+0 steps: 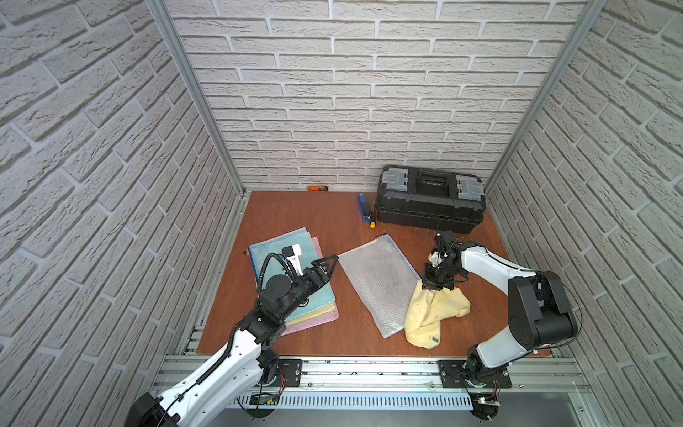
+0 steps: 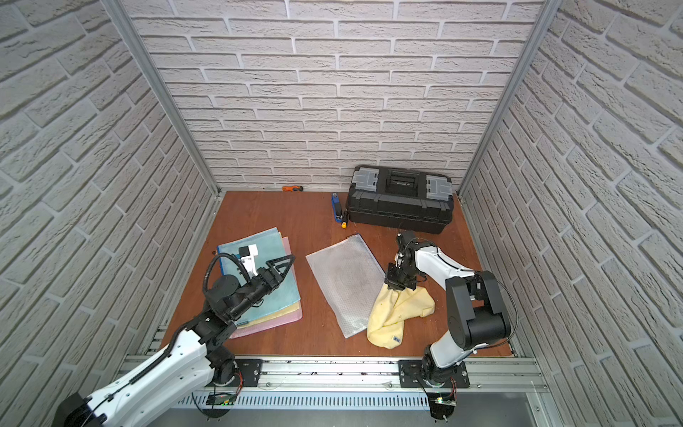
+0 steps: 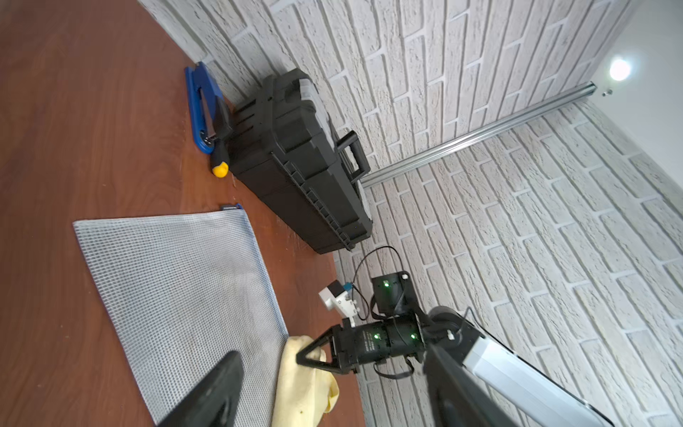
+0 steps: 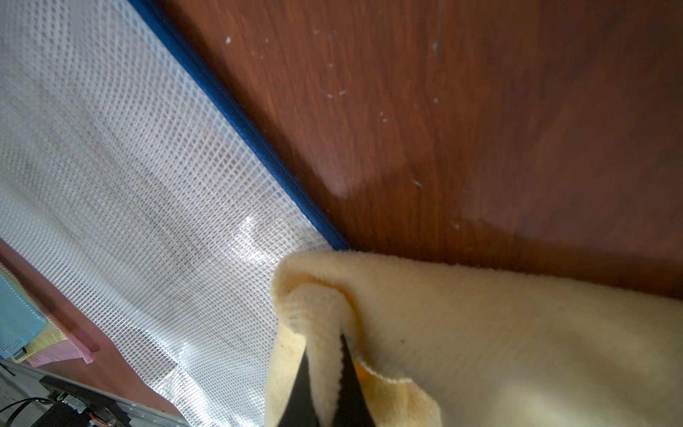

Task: Wipe the document bag
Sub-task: Wipe the dirt from the document bag, then adjust the document bag at the center of the board.

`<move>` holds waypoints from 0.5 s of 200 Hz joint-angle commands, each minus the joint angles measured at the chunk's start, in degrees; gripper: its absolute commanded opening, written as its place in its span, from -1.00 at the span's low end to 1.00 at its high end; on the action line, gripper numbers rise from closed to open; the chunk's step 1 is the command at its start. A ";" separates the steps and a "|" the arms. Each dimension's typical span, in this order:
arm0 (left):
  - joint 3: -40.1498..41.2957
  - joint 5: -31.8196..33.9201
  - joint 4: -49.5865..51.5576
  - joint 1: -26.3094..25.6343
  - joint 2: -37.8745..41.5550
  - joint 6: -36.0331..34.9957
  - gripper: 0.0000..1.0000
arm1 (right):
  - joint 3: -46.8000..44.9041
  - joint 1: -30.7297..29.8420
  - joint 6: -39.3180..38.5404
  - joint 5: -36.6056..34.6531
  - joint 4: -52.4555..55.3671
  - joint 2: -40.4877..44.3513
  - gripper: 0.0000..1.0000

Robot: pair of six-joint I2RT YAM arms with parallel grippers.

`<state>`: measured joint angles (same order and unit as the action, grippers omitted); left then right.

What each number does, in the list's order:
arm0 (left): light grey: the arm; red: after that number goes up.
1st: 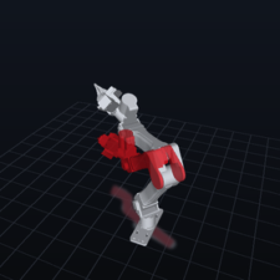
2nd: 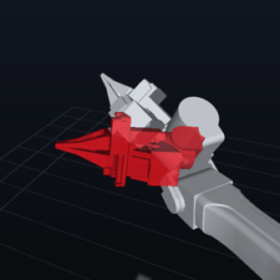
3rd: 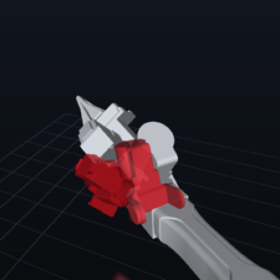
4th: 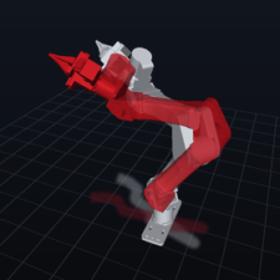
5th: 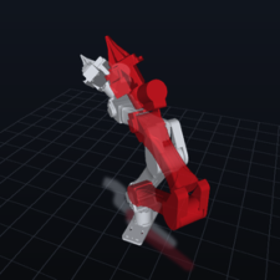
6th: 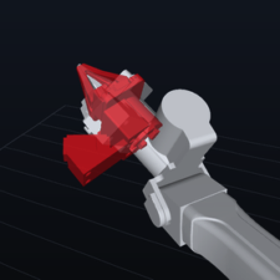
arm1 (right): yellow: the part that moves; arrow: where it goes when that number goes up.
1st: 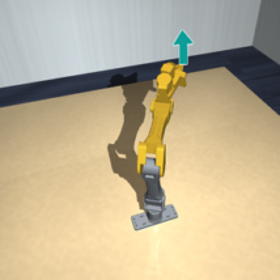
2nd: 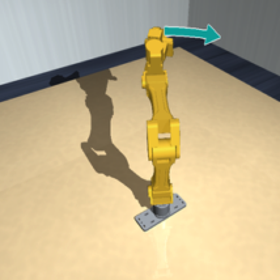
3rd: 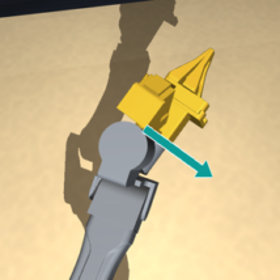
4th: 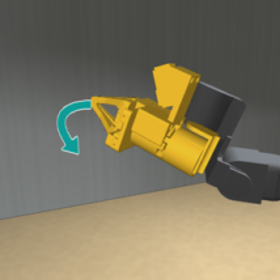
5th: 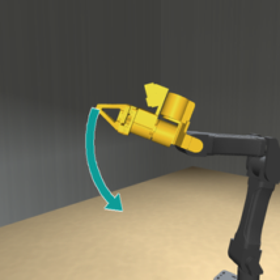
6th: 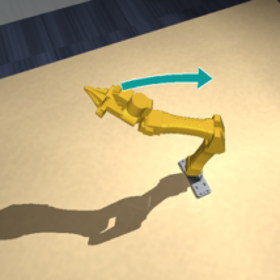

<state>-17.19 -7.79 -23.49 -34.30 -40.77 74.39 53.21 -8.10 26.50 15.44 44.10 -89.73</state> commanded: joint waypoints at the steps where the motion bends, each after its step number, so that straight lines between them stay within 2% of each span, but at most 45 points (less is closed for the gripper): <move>1: -3.50 -2.39 2.68 -1.27 -3.81 2.72 0.68 | -0.12 -0.25 -0.39 -1.51 1.66 2.95 -0.95; 11: -5.24 -2.96 6.52 -2.78 -5.70 1.81 0.61 | -0.13 -0.25 -0.53 -1.73 2.03 3.41 -0.95; 33: -8.80 -2.62 17.35 -5.44 -9.30 1.66 0.61 | 0.14 -0.25 -1.02 -2.34 2.89 4.12 -0.95; 61: -12.33 -7.76 27.65 -6.30 -15.94 1.39 0.59 | -0.11 -0.21 -1.21 -2.47 2.94 4.58 -0.95; 84: -9.26 -12.49 20.49 -6.98 -22.38 9.02 0.55 | -0.86 -0.23 -1.19 -2.09 2.23 4.56 -0.95; 100: -6.45 -14.70 9.60 -7.94 -28.18 13.82 0.53 | -1.33 -0.25 -1.44 -1.95 1.78 4.40 -0.95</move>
<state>-27.27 -16.88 -4.32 -40.91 -62.65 79.59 52.99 -8.10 26.06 13.76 46.04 -86.65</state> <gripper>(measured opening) 0.776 0.049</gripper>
